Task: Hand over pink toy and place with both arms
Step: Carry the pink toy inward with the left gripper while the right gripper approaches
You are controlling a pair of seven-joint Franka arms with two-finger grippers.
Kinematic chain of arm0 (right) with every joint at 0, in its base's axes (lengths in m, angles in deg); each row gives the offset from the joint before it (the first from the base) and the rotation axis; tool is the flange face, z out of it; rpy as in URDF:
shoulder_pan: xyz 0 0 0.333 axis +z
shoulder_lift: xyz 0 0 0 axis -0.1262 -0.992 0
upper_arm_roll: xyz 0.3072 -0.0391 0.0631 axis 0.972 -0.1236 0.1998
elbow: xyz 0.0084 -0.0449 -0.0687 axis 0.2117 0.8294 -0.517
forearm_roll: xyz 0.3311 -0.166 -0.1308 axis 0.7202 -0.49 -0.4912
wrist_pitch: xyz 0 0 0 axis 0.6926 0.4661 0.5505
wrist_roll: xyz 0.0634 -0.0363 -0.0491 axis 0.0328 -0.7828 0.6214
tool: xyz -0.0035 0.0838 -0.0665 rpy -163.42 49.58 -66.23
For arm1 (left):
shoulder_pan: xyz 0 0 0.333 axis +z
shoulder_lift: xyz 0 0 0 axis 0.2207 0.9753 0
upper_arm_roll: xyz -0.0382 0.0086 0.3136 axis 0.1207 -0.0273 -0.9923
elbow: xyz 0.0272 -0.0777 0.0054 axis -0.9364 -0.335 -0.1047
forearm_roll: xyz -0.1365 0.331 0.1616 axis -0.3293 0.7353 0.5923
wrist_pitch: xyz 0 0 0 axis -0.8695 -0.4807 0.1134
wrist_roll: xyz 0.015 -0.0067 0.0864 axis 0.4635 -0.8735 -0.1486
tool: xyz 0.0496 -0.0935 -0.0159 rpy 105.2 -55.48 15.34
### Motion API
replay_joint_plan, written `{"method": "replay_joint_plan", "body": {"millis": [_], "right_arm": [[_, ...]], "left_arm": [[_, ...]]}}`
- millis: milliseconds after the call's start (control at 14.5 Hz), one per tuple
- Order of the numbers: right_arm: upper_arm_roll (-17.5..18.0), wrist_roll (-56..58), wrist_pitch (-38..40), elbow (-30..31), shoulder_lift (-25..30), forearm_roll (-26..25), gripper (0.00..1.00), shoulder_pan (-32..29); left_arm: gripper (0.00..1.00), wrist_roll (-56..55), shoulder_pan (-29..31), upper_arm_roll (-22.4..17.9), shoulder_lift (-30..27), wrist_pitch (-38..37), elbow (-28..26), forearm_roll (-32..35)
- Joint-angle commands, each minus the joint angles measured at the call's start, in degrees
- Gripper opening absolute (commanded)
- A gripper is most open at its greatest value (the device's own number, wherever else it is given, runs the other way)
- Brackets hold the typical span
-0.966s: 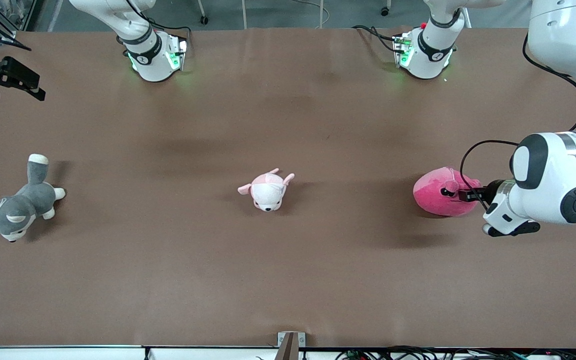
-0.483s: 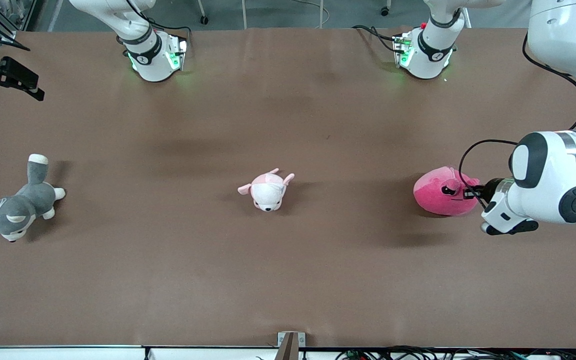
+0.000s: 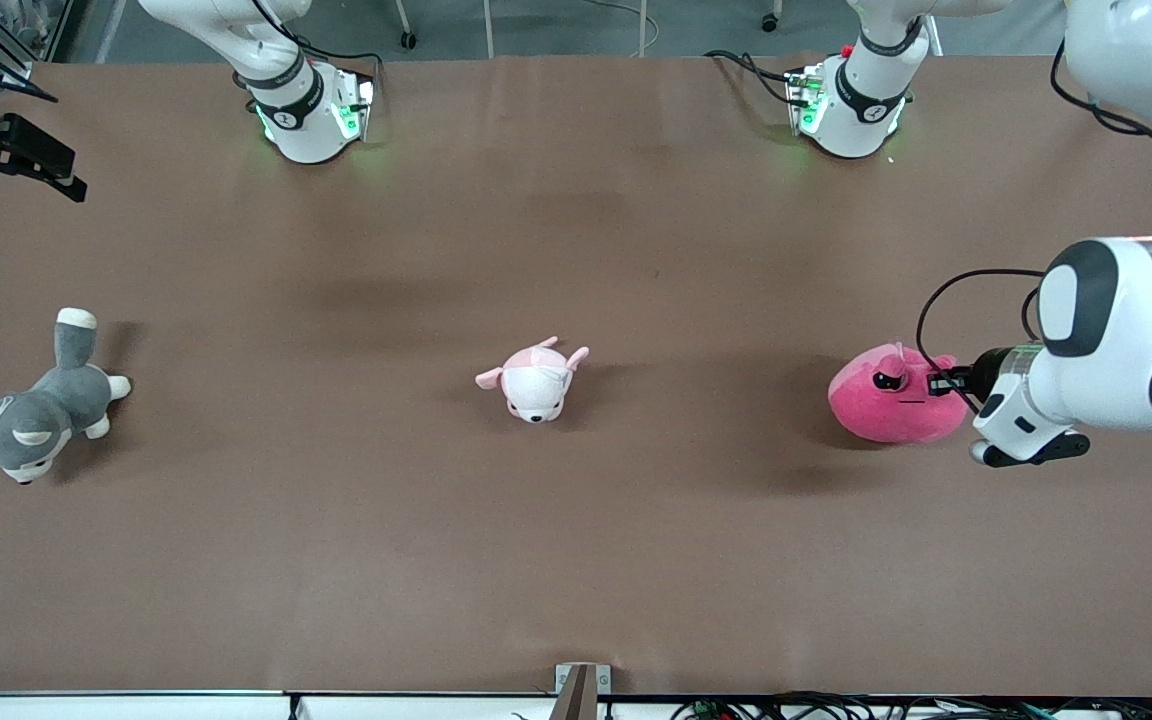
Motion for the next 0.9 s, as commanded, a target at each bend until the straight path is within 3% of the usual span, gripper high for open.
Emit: {"method": "replay_joint_plan", "body": {"millis": [0, 138, 345, 621, 828], "right_arm": [[0.0, 0.3, -0.3, 0.2, 0.5, -0.1, 1.0, -0.1], [-0.1, 0.3, -0.3, -0.9, 0.3, -0.2, 1.0, -0.3], [-0.2, 0.3, -0.7, -1.0, -1.6, -0.5, 1.0, -0.7], [-0.3, 0.7, -4.3, -1.0, -9.0, -0.4, 1.0, -2.4], [-0.3, 0.3, -4.6, -1.8, -12.8, -0.3, 1.0, -3.8]], "left_arm": [[0.01, -5.1, -0.3, 4.4, -2.5, -6.3, 5.7, -0.4], [0.0, -11.9, -0.4, 9.5, -2.5, -10.8, 10.9, -0.5], [0.0, -26.1, -0.6, 17.6, -2.5, -12.4, 13.6, -2.8], [0.0, -39.7, -1.7, 27.4, -1.9, -11.8, 19.2, -2.9], [0.0, -47.2, -7.5, 28.6, -1.9, -9.4, 19.8, -2.8]]}}
